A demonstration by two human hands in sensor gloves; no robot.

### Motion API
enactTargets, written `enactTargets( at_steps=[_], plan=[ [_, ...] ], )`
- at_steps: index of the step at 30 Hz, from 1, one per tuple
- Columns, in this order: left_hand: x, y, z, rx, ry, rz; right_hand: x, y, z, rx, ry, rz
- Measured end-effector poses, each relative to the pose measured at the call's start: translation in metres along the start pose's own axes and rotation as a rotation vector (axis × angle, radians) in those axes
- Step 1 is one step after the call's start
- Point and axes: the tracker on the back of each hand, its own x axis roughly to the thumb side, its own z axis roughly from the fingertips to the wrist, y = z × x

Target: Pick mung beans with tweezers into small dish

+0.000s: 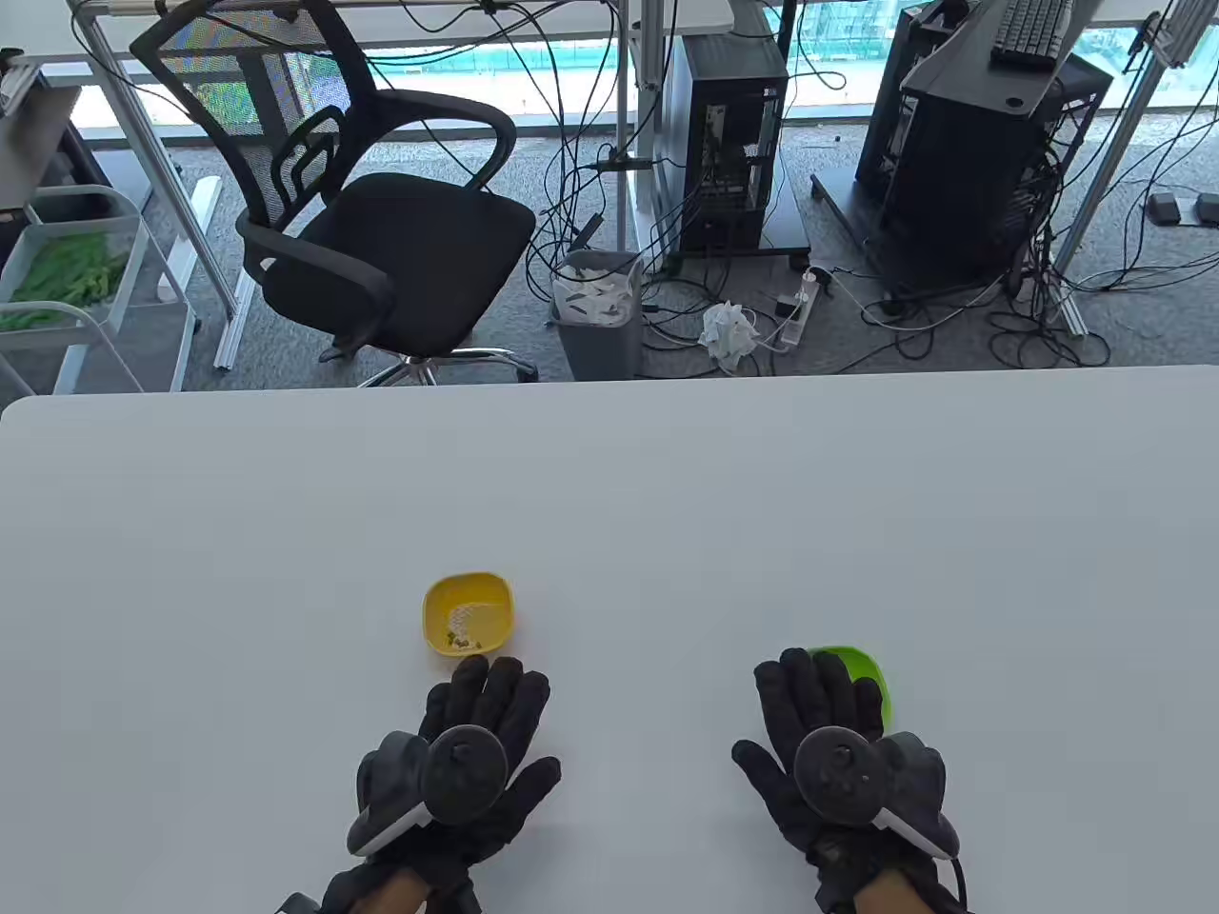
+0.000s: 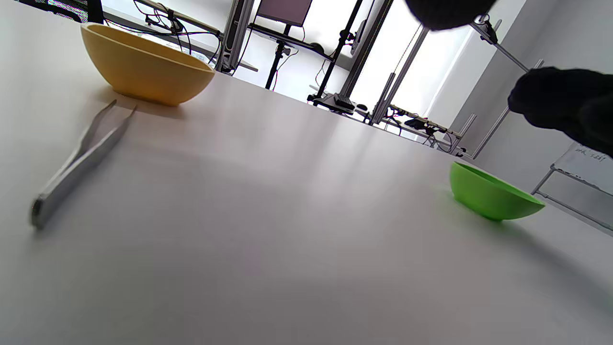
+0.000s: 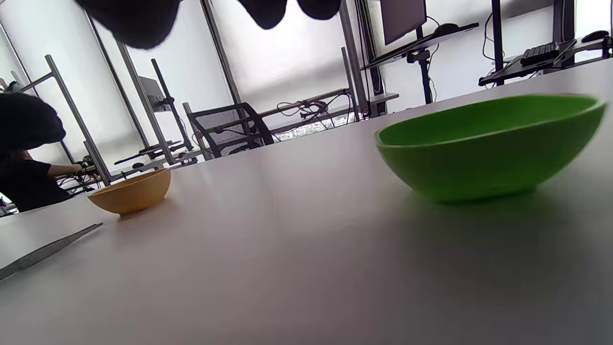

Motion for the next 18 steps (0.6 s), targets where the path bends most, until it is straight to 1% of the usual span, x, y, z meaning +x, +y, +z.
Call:
enactTargets(
  at_steps=[6,10,14,18],
  plan=[
    [-0.004,0.001,0.000,0.009,0.039,-0.001,0.000,0.001,0.000,0.004,0.000,-0.019],
    [-0.009,0.003,0.000,0.028,0.118,-0.023,0.000,0.001,0.000,0.009,0.004,-0.032],
    [-0.018,0.006,0.000,0.055,0.265,-0.075,-0.001,0.002,0.000,0.009,0.008,-0.043],
    [-0.034,0.007,-0.002,0.048,0.439,-0.090,-0.001,0.001,0.000,0.003,0.008,-0.061]
  ],
)
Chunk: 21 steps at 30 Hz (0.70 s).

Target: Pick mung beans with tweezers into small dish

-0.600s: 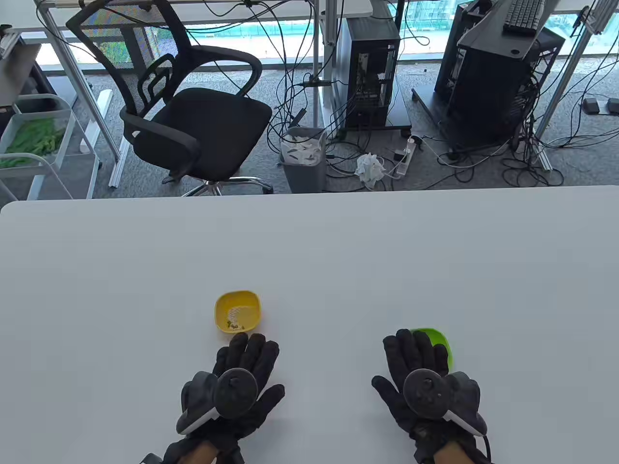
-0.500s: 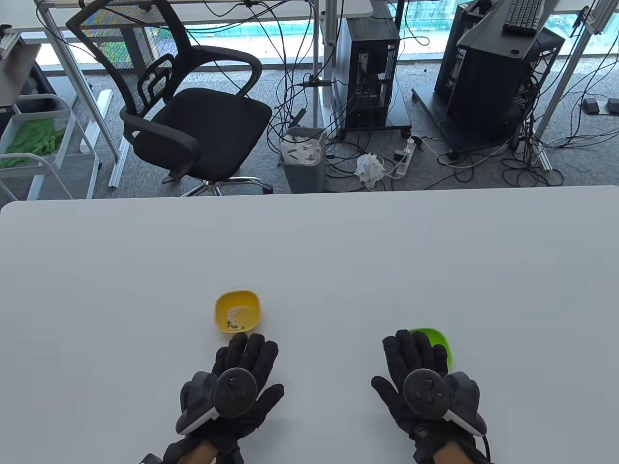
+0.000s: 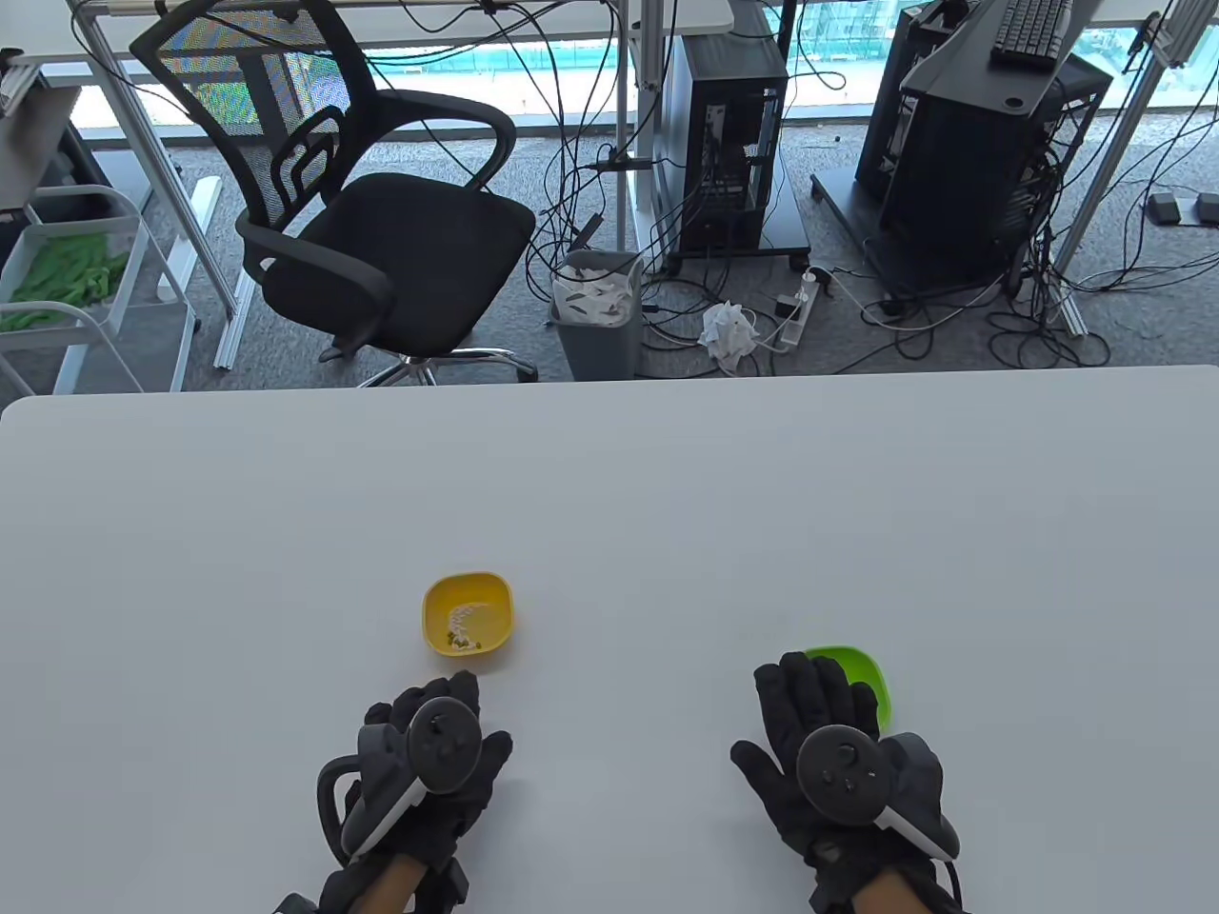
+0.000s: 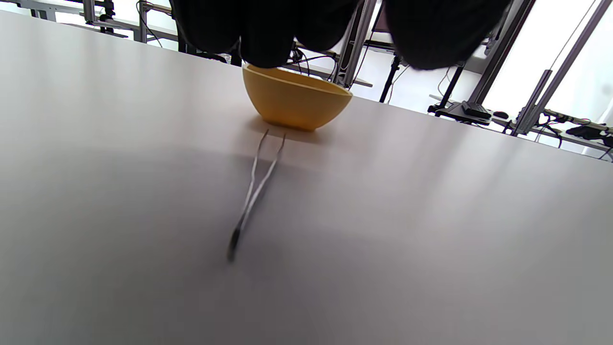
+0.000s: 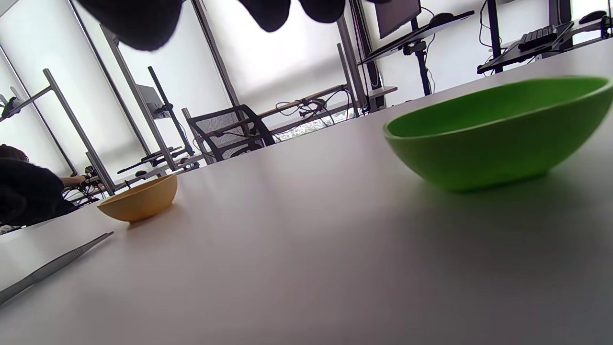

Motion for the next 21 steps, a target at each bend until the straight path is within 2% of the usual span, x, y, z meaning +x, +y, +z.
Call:
enactTargets(
  at_steps=[5,12,15,19,21],
  plan=[
    [-0.012,-0.005,-0.013,-0.089,0.147,-0.041,0.000,-0.001,0.000,-0.002,-0.004,-0.027],
    [0.001,-0.024,-0.042,-0.211,0.194,-0.183,0.000,0.001,-0.001,0.019,-0.004,-0.050],
    [0.012,-0.029,-0.047,-0.173,0.179,-0.308,0.001,0.002,-0.001,0.028,-0.004,-0.053],
    [0.028,-0.038,-0.042,-0.164,0.130,-0.449,0.003,0.004,-0.001,0.032,-0.014,-0.052],
    [0.028,-0.038,-0.038,-0.152,0.100,-0.411,0.006,0.005,-0.001,0.004,-0.032,-0.051]
  ],
)
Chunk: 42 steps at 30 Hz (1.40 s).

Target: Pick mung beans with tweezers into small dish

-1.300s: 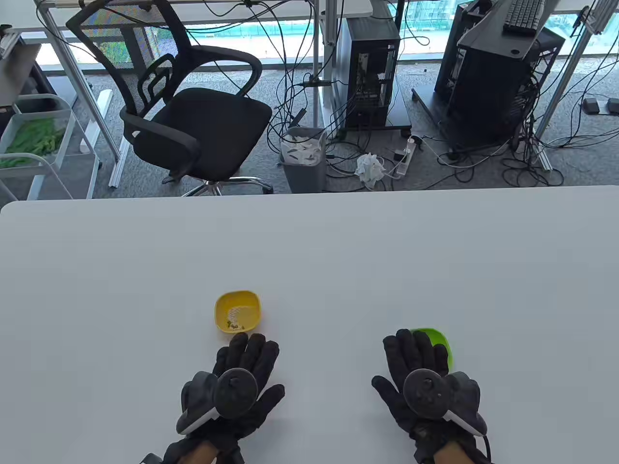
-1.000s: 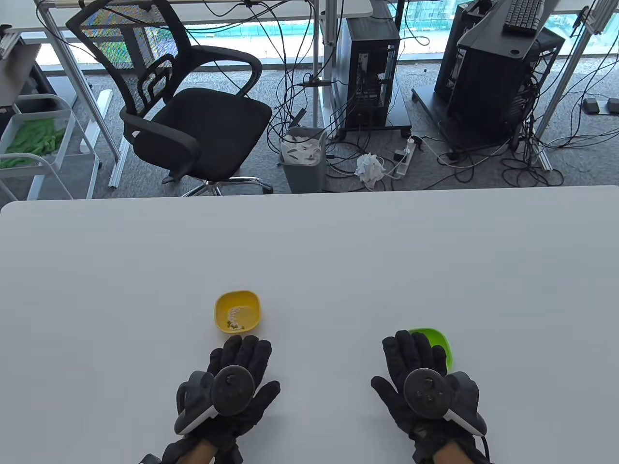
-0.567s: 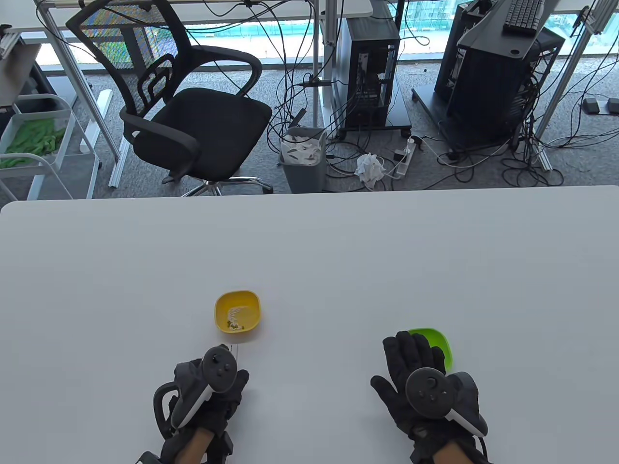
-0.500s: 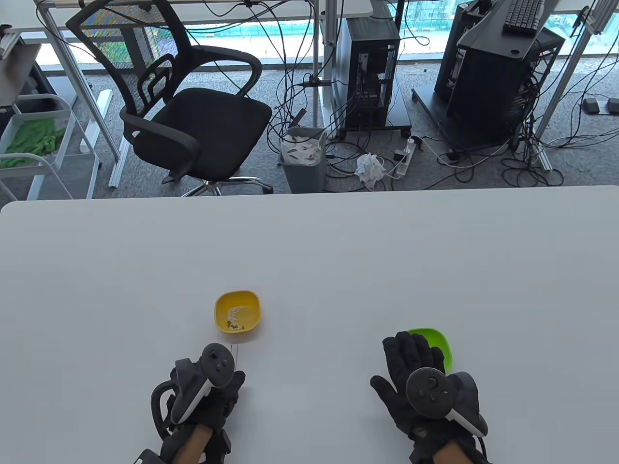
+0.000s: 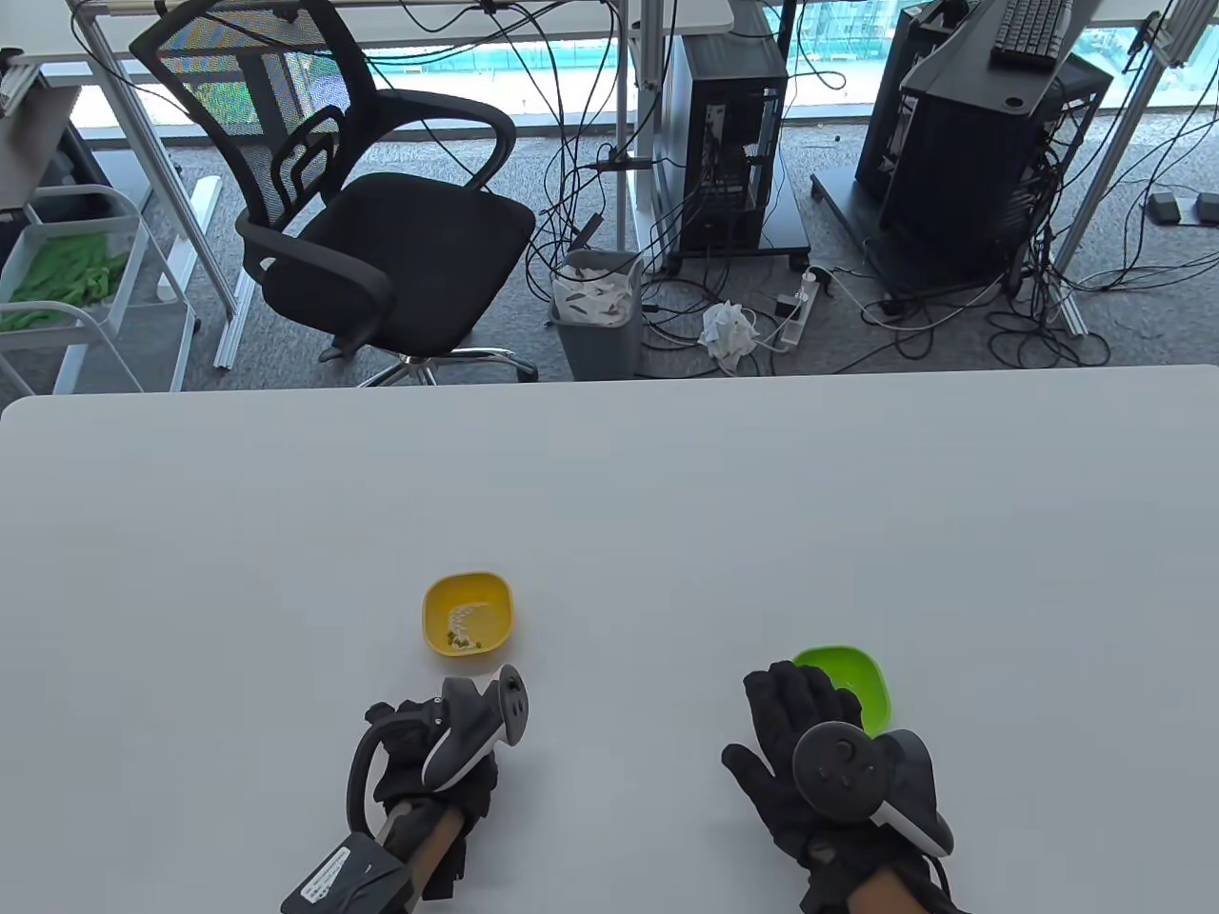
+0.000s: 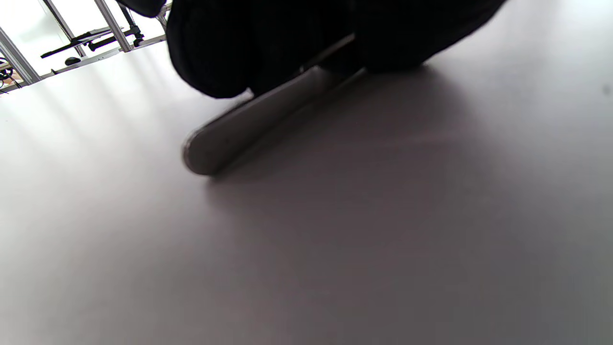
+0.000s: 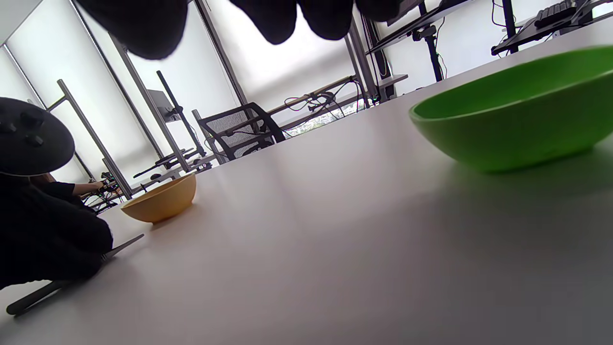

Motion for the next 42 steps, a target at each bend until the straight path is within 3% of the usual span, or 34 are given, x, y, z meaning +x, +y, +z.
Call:
enactTargets(
  at_steps=[3,6,10,14,18,25,30,36,42],
  plan=[
    [-0.007,0.008,0.014,0.011,-0.101,0.267,0.014,0.001,0.000,-0.063,-0.043,0.035],
    [-0.011,0.027,0.038,0.095,-0.231,0.525,0.041,0.003,0.000,-0.089,-0.121,0.045],
    [-0.006,0.051,0.070,0.135,-0.381,0.871,0.080,0.008,-0.006,-0.056,-0.219,-0.116],
    [-0.003,0.060,0.085,0.120,-0.457,1.041,0.098,0.014,-0.012,-0.043,-0.262,-0.223],
    [0.000,0.054,0.092,0.040,-0.496,1.208,0.105,0.017,-0.013,-0.106,-0.296,-0.332],
    [-0.003,0.045,0.087,0.008,-0.545,1.263,0.099,0.018,-0.012,-0.184,-0.274,-0.355],
    [-0.023,0.051,0.075,0.106,-0.467,1.010,0.083,0.010,-0.009,-0.158,-0.201,-0.268],
    [-0.061,0.044,0.020,0.130,-0.388,0.781,0.060,0.003,-0.004,-0.138,-0.096,-0.216],
    [-0.090,0.037,-0.048,-0.053,-0.400,0.562,0.052,0.010,-0.011,-0.091,-0.086,-0.255]
  ],
)
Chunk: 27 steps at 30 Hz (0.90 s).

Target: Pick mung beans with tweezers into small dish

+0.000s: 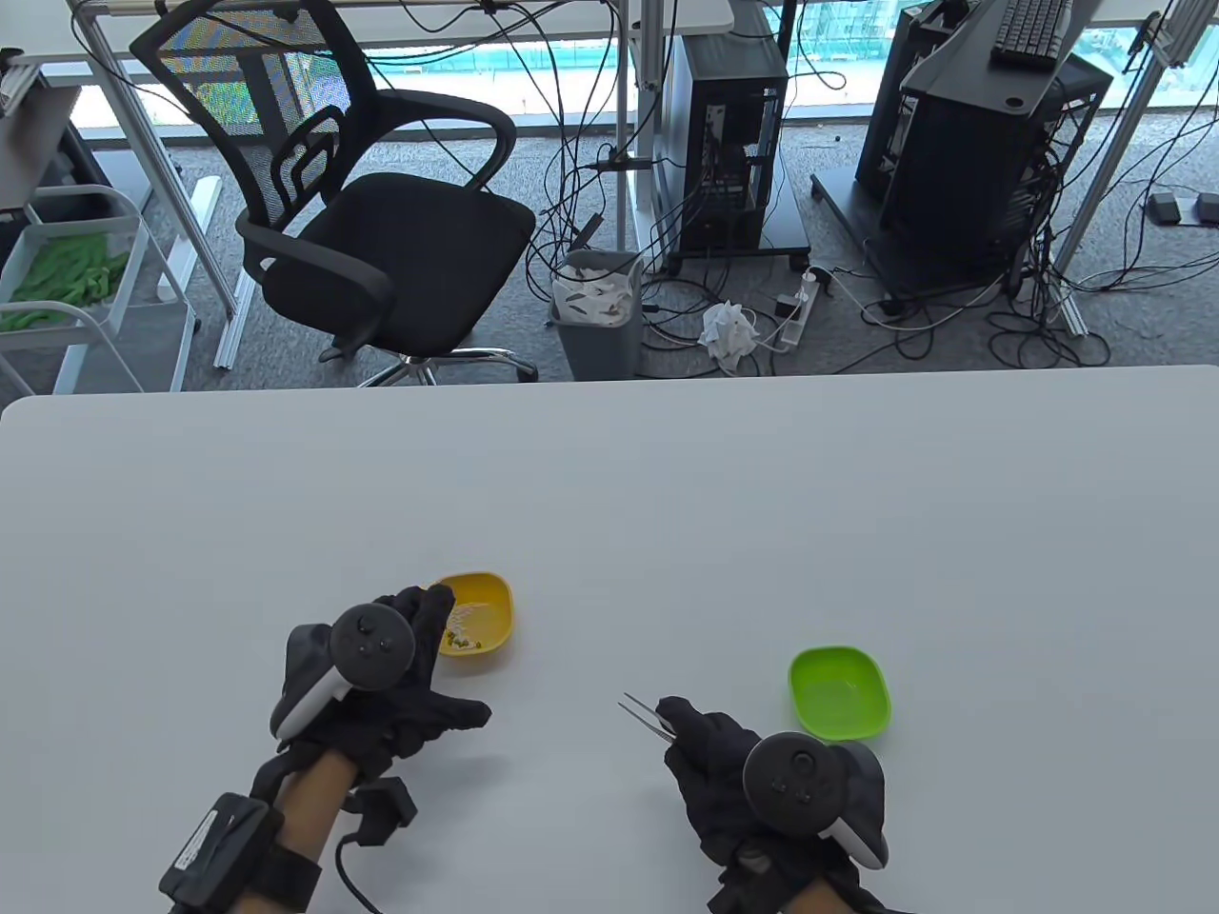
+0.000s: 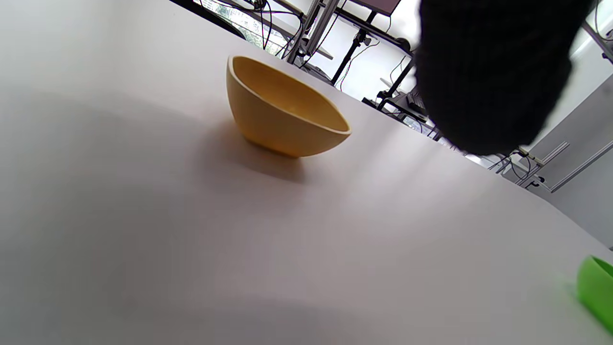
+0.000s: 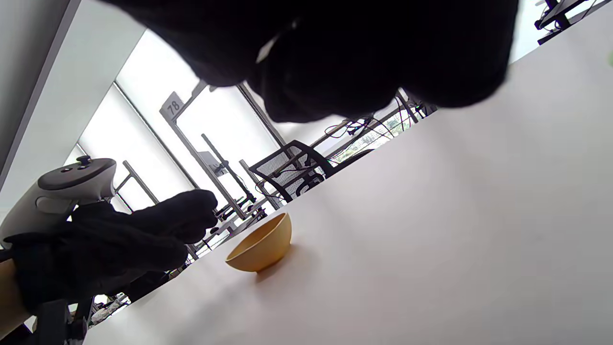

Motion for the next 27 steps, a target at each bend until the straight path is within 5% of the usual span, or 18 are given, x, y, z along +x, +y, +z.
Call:
enactTargets(
  at_steps=[7,16,27],
  plan=[
    [-0.034,0.009,-0.049,-0.207,-0.006,0.048,-0.003,0.001,-0.002,0.015,0.022,-0.030],
    [-0.039,0.002,-0.080,-0.313,-0.002,0.026,-0.005,0.006,-0.005,0.054,0.035,-0.044],
    [-0.043,-0.006,-0.088,-0.253,-0.029,0.072,-0.004,0.007,-0.005,0.078,0.038,-0.054]
  ],
)
